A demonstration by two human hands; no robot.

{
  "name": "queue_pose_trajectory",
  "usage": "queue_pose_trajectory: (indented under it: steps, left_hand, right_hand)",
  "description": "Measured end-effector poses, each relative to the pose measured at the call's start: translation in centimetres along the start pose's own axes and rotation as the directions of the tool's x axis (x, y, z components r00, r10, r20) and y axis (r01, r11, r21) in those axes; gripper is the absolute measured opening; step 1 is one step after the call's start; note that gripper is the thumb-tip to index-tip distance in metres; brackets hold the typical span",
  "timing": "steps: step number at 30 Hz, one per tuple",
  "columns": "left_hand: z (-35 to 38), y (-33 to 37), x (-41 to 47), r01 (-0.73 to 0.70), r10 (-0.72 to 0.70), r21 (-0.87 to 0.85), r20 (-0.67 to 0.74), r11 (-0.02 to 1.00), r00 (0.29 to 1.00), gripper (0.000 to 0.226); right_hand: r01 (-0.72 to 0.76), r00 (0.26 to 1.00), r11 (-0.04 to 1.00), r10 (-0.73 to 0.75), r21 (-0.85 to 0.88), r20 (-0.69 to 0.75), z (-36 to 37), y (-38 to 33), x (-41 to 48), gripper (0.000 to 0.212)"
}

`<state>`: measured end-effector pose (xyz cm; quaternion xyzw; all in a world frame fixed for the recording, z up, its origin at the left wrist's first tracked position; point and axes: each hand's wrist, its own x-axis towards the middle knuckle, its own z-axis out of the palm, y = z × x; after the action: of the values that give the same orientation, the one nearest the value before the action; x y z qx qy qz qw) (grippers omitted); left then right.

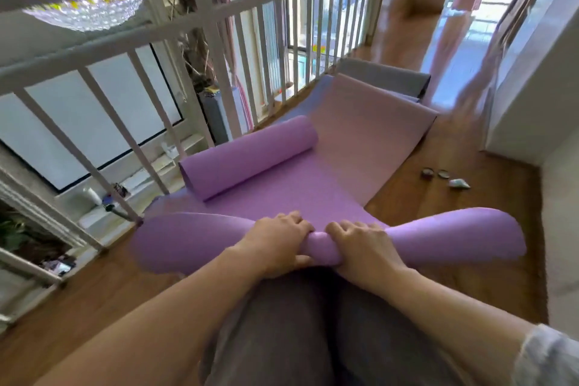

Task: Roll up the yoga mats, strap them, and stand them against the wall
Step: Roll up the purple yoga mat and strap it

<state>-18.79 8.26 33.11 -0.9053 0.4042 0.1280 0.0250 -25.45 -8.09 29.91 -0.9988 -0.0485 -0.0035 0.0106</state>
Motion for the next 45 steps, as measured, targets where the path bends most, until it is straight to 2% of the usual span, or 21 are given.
queue_pose_trajectory:
  steps: [2, 4, 7, 9, 11, 13, 17, 21, 28, 31, 38, 42, 45]
  left_hand:
    - [1.5, 1.0, 0.5, 0.008, -0.008, 0.03, 0.02, 1.0, 1.0, 0.053]
    - [2.6, 1.8, 0.9, -0.035, 0.05, 0.096, -0.152, 0.995, 0.987, 0.046]
    - [3.9, 2.5, 1.3, -0.081, 0.147, 0.159, -0.463, 0.984, 0.874, 0.04]
    - [5.4, 3.2, 1.3, -0.087, 0.137, 0.117, -0.54, 0.989, 0.831, 0.04]
    - [6.9, 3.8, 1.0, -0.093, 0.102, 0.044, -0.55, 0.995, 0.829, 0.043]
    - [8.2, 4.0, 0.4, -0.107, 0.082, -0.015, -0.537, 0.994, 0.839, 0.045]
    - [8.6, 4.2, -0.3, -0.125, 0.051, -0.109, -0.517, 0.986, 0.854, 0.046]
    - [8.4, 3.9, -1.2, -0.147, 0.072, -0.134, -0.45, 0.98, 0.89, 0.044]
    - [9.2, 3.1, -5.9, -0.171, 0.054, -0.245, -0.421, 0.954, 0.905, 0.039]
    - [9.6, 3.0, -7.3, -0.123, -0.009, -0.272, -0.438, 0.954, 0.899, 0.037]
    - [10.9, 3.1, -9.3, -0.047, -0.126, -0.324, -0.492, 0.945, 0.861, 0.036]
    - [10.8, 3.0, -9.2, -0.073, -0.135, -0.369, -0.507, 0.926, 0.851, 0.034]
    - [10.1, 2.7, -8.7, -0.065, -0.092, -0.307, -0.47, 0.949, 0.878, 0.033]
  right_hand:
    - [0.043, 0.993, 0.998, -0.049, 0.055, 0.108, 0.0, 1.8, -0.6, 0.057]
    - [0.093, 0.987, 0.993, -0.101, 0.069, 0.126, -1.0, 3.8, -1.0, 0.074]
    - [0.111, 0.99, 0.992, -0.106, -0.051, 0.097, -1.2, 5.9, -1.6, 0.087]
    - [0.126, 0.992, 0.989, -0.126, -0.072, -0.003, -0.5, 6.7, -2.3, 0.085]
    - [0.155, 0.972, 0.988, -0.154, -0.008, -0.177, 0.5, 7.3, -3.3, 0.076]
    - [0.191, 0.95, 0.977, -0.159, 0.098, -0.267, 1.6, 7.5, -4.7, 0.062]
    - [0.262, 0.921, 0.954, -0.201, 0.148, -0.333, 2.9, 8.4, -6.5, 0.04]
    - [0.266, 0.925, 0.949, -0.203, 0.169, -0.322, 3.6, 7.8, -6.6, 0.036]
    - [0.223, 0.889, 0.951, -0.108, 0.215, -0.445, 5.7, 3.3, -9.0, 0.03]
    - [0.243, 0.888, 0.949, -0.135, 0.2, -0.439, 5.8, 2.4, -8.9, 0.036]
    - [0.404, 0.885, 0.908, -0.356, 0.113, -0.299, 3.6, 2.3, -7.0, 0.044]
    - [0.346, 0.924, 0.906, -0.285, 0.244, -0.255, 3.1, 2.3, -7.1, 0.048]
    - [0.297, 0.943, 0.906, -0.228, 0.3, -0.243, 3.4, 2.4, -7.3, 0.049]
